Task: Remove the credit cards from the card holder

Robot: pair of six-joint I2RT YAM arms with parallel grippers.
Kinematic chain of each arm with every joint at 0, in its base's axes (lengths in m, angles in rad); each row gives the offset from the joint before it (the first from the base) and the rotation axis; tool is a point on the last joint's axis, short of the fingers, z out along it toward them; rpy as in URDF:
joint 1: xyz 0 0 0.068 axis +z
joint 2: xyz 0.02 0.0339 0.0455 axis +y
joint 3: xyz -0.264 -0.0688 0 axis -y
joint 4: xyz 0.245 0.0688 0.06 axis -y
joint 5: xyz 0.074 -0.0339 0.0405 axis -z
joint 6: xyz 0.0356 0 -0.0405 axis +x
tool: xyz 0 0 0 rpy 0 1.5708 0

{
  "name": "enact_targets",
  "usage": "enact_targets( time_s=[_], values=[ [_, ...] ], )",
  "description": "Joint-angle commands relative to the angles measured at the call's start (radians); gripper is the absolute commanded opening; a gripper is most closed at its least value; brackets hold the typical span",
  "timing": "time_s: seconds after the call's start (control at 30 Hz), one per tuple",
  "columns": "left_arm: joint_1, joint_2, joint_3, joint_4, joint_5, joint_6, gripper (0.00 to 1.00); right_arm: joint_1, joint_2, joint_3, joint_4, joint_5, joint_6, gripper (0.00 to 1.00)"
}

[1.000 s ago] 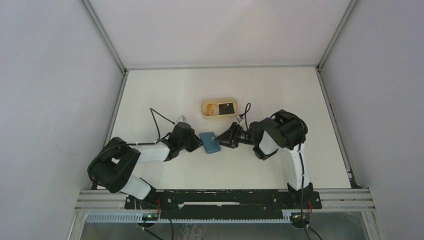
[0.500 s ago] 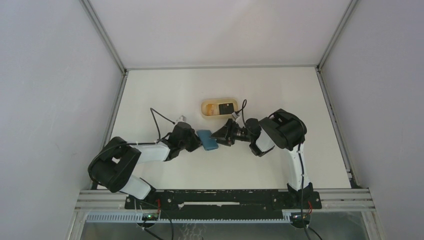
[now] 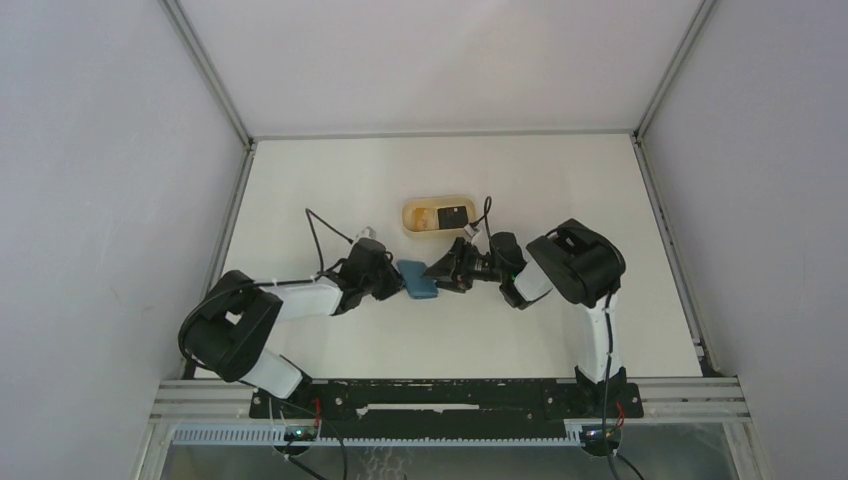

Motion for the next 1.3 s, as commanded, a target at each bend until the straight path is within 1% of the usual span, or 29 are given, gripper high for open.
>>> enact_targets(
  time_s=[0.0, 0.1, 0.23, 0.33, 0.37, 0.4, 0.47, 0.53, 0.63, 0.73, 0.83, 0.93, 1.0, 1.03, 1.27],
  values=[
    [0.034, 0.006, 0.05, -0.161, -0.069, 0.088, 0.13, -0.021, -0.145, -0.002, -0.215, 0.04, -0.18, 0.69],
    [0.094, -0.028, 0.049, -0.205, -0.086, 0.117, 0.28, -0.046, -0.252, -0.002, -0.388, 0.085, -0.281, 0.76],
    [0.163, -0.085, 0.052, -0.268, -0.112, 0.159, 0.45, -0.078, -0.395, -0.001, -0.616, 0.178, -0.417, 0.81],
    [0.192, -0.141, 0.067, -0.312, -0.134, 0.189, 0.55, -0.091, -0.522, -0.002, -0.76, 0.266, -0.491, 0.85],
    [0.196, -0.163, 0.068, -0.326, -0.144, 0.199, 0.63, -0.093, -0.566, -0.001, -0.807, 0.297, -0.517, 0.88],
    [0.199, -0.191, 0.07, -0.338, -0.158, 0.206, 0.73, -0.093, -0.608, -0.002, -0.844, 0.327, -0.543, 0.93],
    [0.201, -0.243, 0.077, -0.362, -0.189, 0.226, 0.86, -0.093, -0.688, -0.002, -0.904, 0.383, -0.586, 0.99],
    [0.203, -0.302, 0.078, -0.373, -0.222, 0.255, 0.98, -0.097, -0.761, -0.003, -0.943, 0.436, -0.62, 1.0],
    [0.205, -0.401, 0.079, -0.383, -0.264, 0.314, 1.0, -0.113, -0.852, -0.003, -0.99, 0.498, -0.654, 1.0],
    [0.229, -0.5, 0.083, -0.394, -0.283, 0.383, 1.0, -0.155, -0.902, 0.015, -1.055, 0.532, -0.655, 1.0],
    [0.288, -0.577, 0.074, -0.387, -0.262, 0.431, 1.0, -0.204, -0.948, 0.016, -1.099, 0.557, -0.654, 1.0],
    [0.363, -0.646, 0.048, -0.351, -0.211, 0.442, 1.0, -0.216, -0.992, 0.016, -1.136, 0.631, -0.654, 1.0],
    [0.39, -0.68, 0.029, -0.305, -0.17, 0.436, 1.0, -0.218, -1.013, 0.016, -1.14, 0.673, -0.647, 1.0],
    [0.397, -0.691, 0.026, -0.297, -0.167, 0.436, 1.0, -0.22, -1.018, 0.016, -1.169, 0.683, -0.646, 1.0],
    [0.412, -0.716, 0.048, -0.297, -0.166, 0.453, 1.0, -0.244, -1.037, 0.016, -1.2, 0.66, -0.649, 1.0]
  ],
)
